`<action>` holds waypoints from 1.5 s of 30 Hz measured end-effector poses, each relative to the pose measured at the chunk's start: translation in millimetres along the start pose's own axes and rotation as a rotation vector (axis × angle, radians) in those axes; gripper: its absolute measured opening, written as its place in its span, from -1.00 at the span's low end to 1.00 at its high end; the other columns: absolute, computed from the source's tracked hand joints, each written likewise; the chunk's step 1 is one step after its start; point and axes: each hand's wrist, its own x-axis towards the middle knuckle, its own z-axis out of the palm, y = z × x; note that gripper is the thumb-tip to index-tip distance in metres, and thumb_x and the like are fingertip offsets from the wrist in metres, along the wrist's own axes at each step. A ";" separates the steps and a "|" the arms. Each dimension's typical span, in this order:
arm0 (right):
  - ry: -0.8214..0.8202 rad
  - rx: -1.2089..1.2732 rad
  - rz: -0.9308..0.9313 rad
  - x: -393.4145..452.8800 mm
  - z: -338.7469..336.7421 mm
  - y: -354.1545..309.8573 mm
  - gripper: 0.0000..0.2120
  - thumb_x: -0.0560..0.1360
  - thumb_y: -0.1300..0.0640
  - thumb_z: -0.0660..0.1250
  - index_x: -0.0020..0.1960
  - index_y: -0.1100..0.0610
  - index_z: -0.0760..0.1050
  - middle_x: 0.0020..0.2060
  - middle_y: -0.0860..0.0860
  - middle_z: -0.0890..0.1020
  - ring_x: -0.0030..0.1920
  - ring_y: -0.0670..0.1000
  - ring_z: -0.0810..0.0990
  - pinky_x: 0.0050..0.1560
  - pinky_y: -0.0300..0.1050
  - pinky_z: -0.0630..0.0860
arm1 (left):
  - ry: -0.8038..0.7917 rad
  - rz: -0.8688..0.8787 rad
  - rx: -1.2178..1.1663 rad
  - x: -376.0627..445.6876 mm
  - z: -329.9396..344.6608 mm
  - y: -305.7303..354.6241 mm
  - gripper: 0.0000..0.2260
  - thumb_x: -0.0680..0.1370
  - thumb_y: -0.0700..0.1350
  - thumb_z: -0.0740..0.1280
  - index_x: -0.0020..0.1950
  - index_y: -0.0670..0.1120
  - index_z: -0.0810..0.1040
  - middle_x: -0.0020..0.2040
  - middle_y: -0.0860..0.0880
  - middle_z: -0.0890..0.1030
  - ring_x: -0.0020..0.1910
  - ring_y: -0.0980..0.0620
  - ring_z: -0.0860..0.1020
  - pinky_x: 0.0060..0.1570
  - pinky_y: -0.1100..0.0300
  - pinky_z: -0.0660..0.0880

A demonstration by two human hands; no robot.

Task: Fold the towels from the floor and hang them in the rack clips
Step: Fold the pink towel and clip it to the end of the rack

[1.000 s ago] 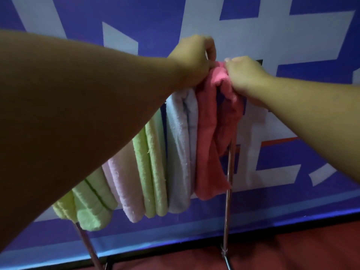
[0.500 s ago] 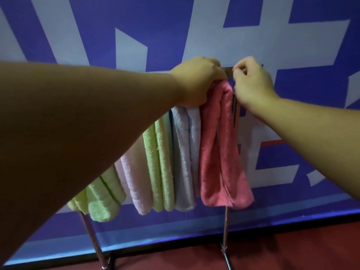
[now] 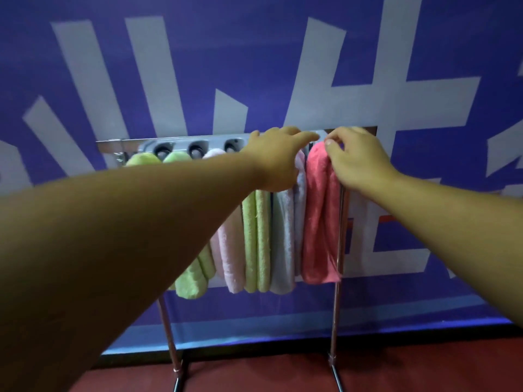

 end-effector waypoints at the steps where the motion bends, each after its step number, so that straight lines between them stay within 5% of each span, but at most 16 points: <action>1: -0.005 0.001 -0.048 -10.0 -6.5 -11.3 -0.77 0.56 0.07 0.21 0.05 0.12 0.60 0.03 0.14 0.61 0.08 0.16 0.55 0.08 -0.03 0.44 | 0.041 -0.048 -0.060 -16.4 -8.3 -1.1 -0.40 0.41 -0.06 0.27 0.46 0.17 0.29 0.38 0.04 0.44 0.34 -0.11 0.44 0.27 -0.18 0.38; 5: -0.024 0.016 -0.177 -56.9 -36.5 -52.6 -0.77 0.50 0.06 0.21 0.00 0.10 0.60 0.01 0.14 0.62 0.06 0.19 0.56 0.12 0.10 0.48 | 0.121 -0.201 -0.123 -94.4 -33.1 -3.1 -0.53 0.45 -0.04 0.25 0.38 0.11 0.40 0.32 -0.02 0.48 0.29 -0.13 0.47 0.21 -0.10 0.46; 17: -0.222 -0.141 -0.044 -130.2 -89.9 -102.3 -0.75 0.52 0.11 0.23 0.15 0.07 0.56 0.17 0.15 0.60 0.14 0.21 0.58 0.15 0.08 0.53 | 0.065 -0.225 -0.022 -245.1 -91.9 9.5 -0.58 0.54 -0.07 0.32 0.40 0.07 0.42 0.33 0.00 0.49 0.15 -0.02 0.53 -0.10 0.19 0.42; 25: -0.363 0.020 0.297 -152.7 -20.4 -55.5 -0.66 0.50 0.28 0.19 0.21 0.16 0.60 0.22 0.17 0.62 0.22 0.21 0.56 0.23 -0.06 0.47 | -0.093 -0.271 -0.351 -215.1 -34.5 41.0 -0.65 0.56 -0.10 0.28 0.34 -0.05 0.52 0.17 -0.04 0.64 0.13 -0.03 0.60 0.16 0.16 0.50; 28: -0.379 0.140 0.438 -144.3 22.4 -21.8 -0.58 0.49 0.26 0.20 0.32 0.13 0.53 0.31 0.14 0.56 0.28 0.19 0.54 0.30 0.01 0.47 | -0.129 -0.318 -0.483 -178.1 8.9 51.8 -0.66 0.55 -0.15 0.24 0.31 -0.02 0.54 0.16 -0.06 0.65 0.10 -0.08 0.62 0.07 0.17 0.52; 31: -0.339 0.273 0.549 -133.1 66.7 10.3 -0.49 0.49 0.23 0.23 0.45 0.07 0.40 0.40 0.11 0.49 0.34 0.15 0.49 0.34 0.06 0.45 | -0.183 -0.353 -0.624 -139.6 49.1 64.0 -0.63 0.55 -0.23 0.17 0.33 -0.06 0.51 0.15 -0.07 0.64 0.02 -0.15 0.63 -0.37 0.29 0.46; 33: -0.304 0.336 0.605 -127.1 95.3 28.3 -0.45 0.51 0.18 0.27 0.49 0.07 0.32 0.42 0.11 0.45 0.36 0.14 0.47 0.31 0.02 0.45 | -0.174 -0.413 -0.717 -116.3 76.9 67.6 -0.59 0.53 -0.24 0.18 0.37 -0.07 0.48 0.19 -0.04 0.62 0.10 -0.09 0.61 -0.22 0.33 0.47; 35: -0.299 0.374 0.658 -122.8 122.0 44.8 -0.49 0.53 0.07 0.32 0.45 0.12 0.35 0.33 0.11 0.52 0.29 0.16 0.51 0.13 -0.08 0.49 | -0.173 -0.488 -0.812 -97.5 107.2 64.7 -0.57 0.52 -0.23 0.20 0.40 -0.06 0.45 0.19 -0.06 0.63 0.10 -0.04 0.62 -0.05 0.26 0.51; 38: -0.283 0.467 0.699 -119.9 156.4 58.0 -0.73 0.50 -0.01 0.39 0.06 0.14 0.47 -0.13 0.05 0.61 -0.08 0.12 0.59 -0.30 -0.18 0.41 | -0.174 -0.551 -0.853 -83.9 137.9 56.9 -0.61 0.53 -0.20 0.20 0.37 -0.06 0.45 0.11 -0.08 0.65 -0.01 -0.03 0.65 -0.15 0.26 0.53; 43: -0.069 0.604 0.783 -112.6 188.4 66.6 -0.76 0.44 -0.01 0.37 -0.02 0.14 0.60 -0.14 0.13 0.70 -0.09 0.20 0.67 -0.05 0.10 0.62 | -0.136 -0.561 -0.795 -79.1 166.1 40.3 -0.59 0.51 -0.23 0.23 0.36 -0.06 0.45 0.10 0.00 0.61 0.00 -0.07 0.60 -0.16 0.22 0.43; 45: -0.076 0.712 0.834 -114.7 189.5 70.0 -0.81 0.46 0.01 0.37 -0.01 0.10 0.61 -0.21 0.08 0.69 -0.17 0.14 0.67 -0.11 0.02 0.63 | -0.153 -0.587 -0.819 -80.4 175.5 37.2 -0.56 0.51 -0.24 0.24 0.39 -0.07 0.44 0.09 -0.02 0.62 0.06 -0.03 0.60 -0.08 0.25 0.42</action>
